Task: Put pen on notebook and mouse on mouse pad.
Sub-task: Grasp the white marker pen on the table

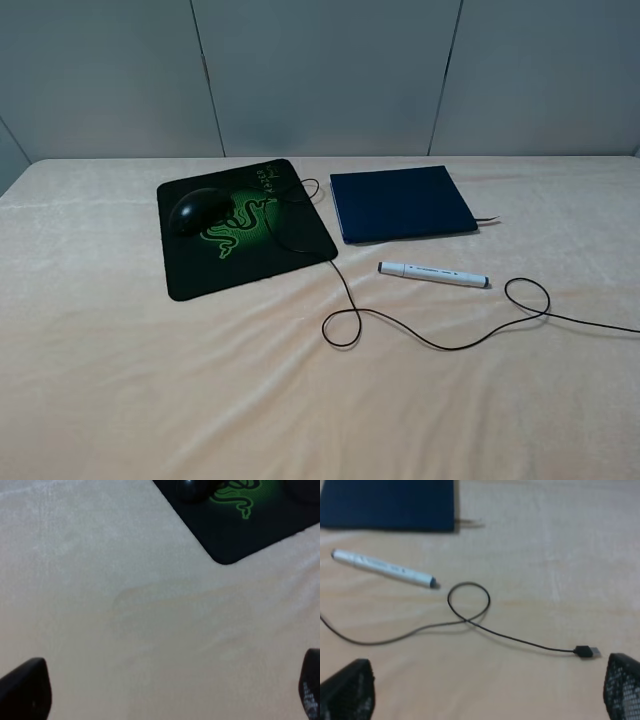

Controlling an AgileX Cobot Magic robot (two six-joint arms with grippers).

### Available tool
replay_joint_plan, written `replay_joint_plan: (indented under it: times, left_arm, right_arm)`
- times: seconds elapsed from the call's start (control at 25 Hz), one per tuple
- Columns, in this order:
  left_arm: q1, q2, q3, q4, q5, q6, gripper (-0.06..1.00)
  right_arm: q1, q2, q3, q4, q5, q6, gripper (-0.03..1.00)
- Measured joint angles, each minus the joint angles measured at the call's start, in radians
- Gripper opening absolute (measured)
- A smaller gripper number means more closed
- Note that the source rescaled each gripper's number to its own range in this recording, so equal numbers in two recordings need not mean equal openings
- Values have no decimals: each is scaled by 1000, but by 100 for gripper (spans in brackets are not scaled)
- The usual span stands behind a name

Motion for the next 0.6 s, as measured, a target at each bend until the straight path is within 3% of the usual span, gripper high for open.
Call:
replay_joint_plan:
  times: [0.16,0.36,0.6]
  left_arm:
    - [0,0,0,0,0,0,99]
    - [0,0,0,0,0,0,99]
    - [0,0,0,0,0,0,99]
  right_arm:
    - [27,202,-48,0,-89,-67,100]
    - [115,444,-65,-3,-231,-191,100]
    - [218,778,-98,-3,-330,-319,100]
